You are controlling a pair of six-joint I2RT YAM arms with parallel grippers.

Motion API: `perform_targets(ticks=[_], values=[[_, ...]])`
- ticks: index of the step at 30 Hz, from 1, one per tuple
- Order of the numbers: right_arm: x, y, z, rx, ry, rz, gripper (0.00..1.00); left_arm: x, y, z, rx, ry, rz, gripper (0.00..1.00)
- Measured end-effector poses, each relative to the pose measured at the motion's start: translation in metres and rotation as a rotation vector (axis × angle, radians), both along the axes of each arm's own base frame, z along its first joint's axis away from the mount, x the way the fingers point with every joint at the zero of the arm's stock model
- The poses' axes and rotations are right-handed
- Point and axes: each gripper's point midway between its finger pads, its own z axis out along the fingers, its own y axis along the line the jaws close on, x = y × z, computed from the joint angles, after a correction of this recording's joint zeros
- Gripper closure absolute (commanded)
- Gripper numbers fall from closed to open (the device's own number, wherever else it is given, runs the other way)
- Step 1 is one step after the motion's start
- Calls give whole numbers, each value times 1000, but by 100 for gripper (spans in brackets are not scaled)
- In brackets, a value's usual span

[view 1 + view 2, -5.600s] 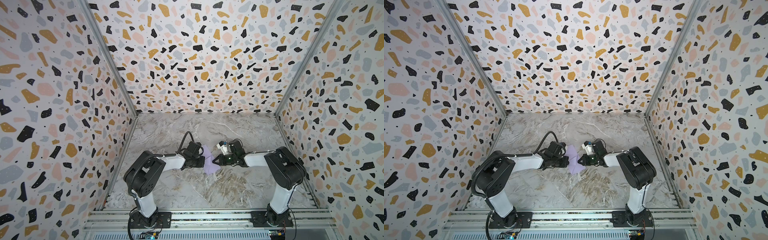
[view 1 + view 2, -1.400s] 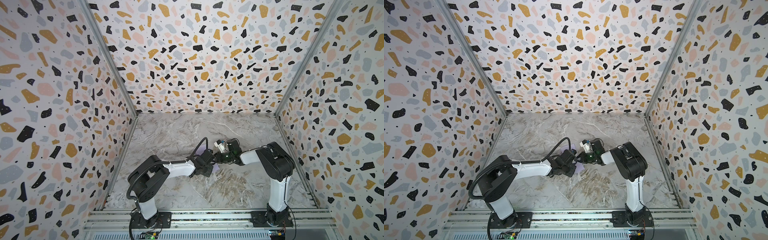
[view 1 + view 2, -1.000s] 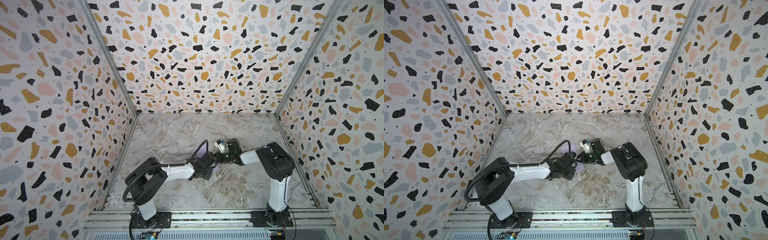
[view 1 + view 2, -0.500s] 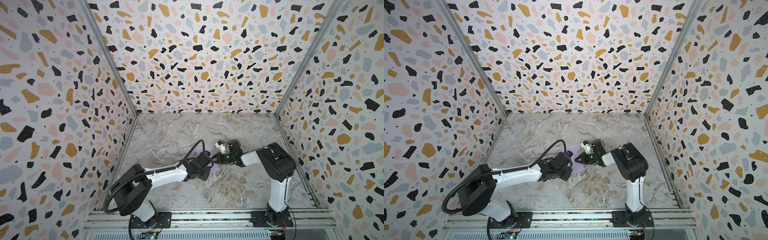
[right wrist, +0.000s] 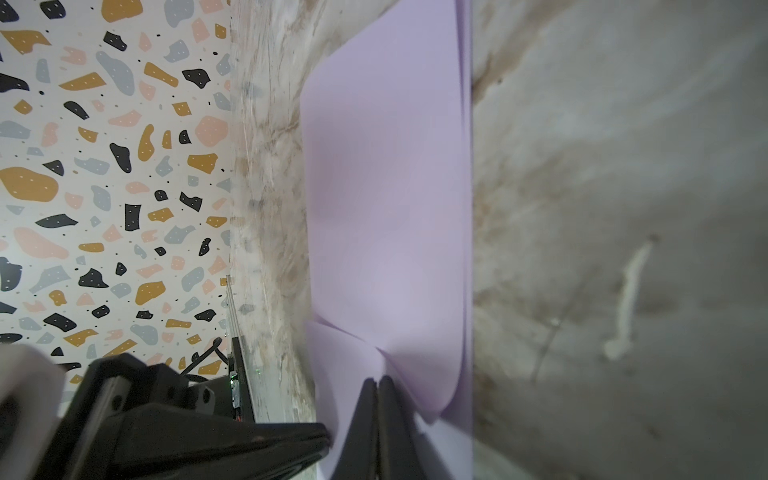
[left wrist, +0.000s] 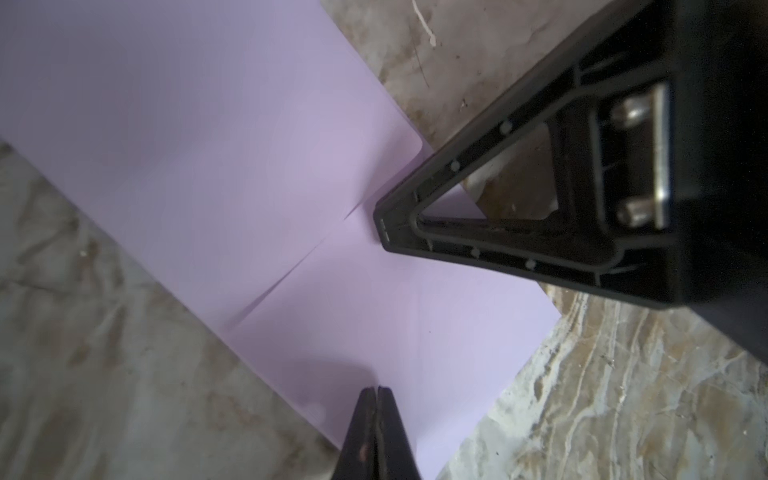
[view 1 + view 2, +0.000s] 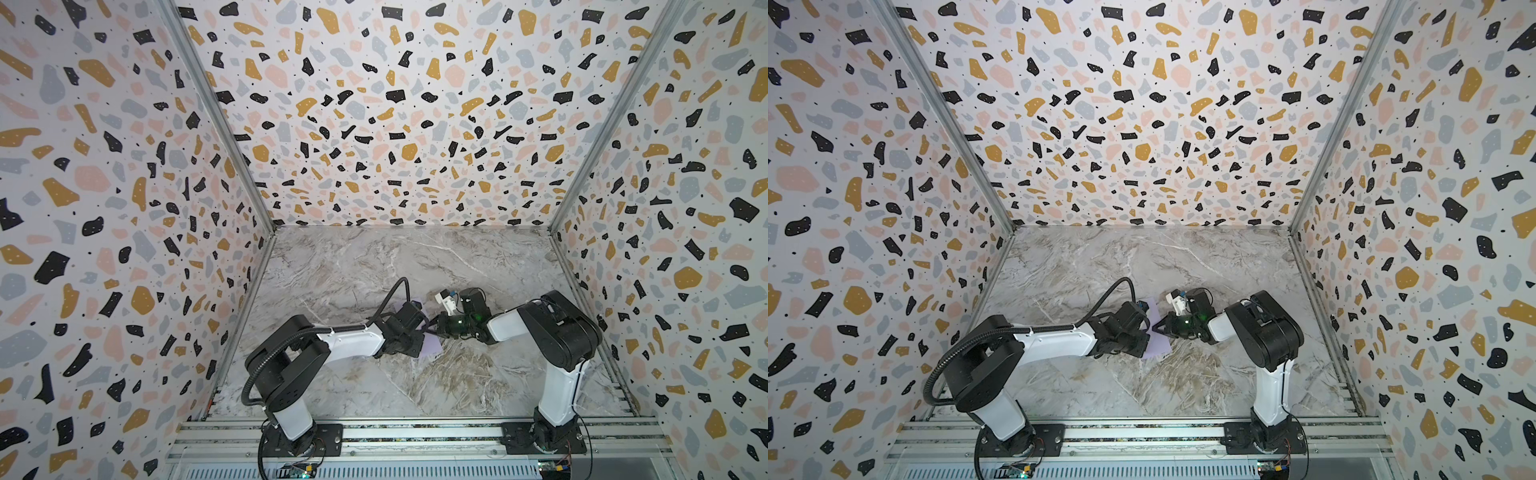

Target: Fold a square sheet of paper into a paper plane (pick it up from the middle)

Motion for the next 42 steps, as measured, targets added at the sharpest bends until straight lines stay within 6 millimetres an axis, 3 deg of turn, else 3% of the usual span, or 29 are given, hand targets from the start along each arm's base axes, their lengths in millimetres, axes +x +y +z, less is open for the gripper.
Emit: perform_targets(ticks=[13, 27, 31, 35, 42], values=[[-9, 3, 0, -47, -115, 84, 95, -1, 1, -4, 8, 8, 6, 100], [34, -40, 3, -78, -118, -43, 93, 0, 2, -4, 13, 1, -2, 100], [30, -44, 16, -82, -126, -60, 83, 0, 1, -3, 7, 11, -5, 100], [19, -46, 33, -55, -138, -68, 69, 4, 3, 5, -20, 17, 11, 89], [-18, -38, 24, -18, -7, -50, 56, 28, 8, 40, -118, -50, 86, 82]])
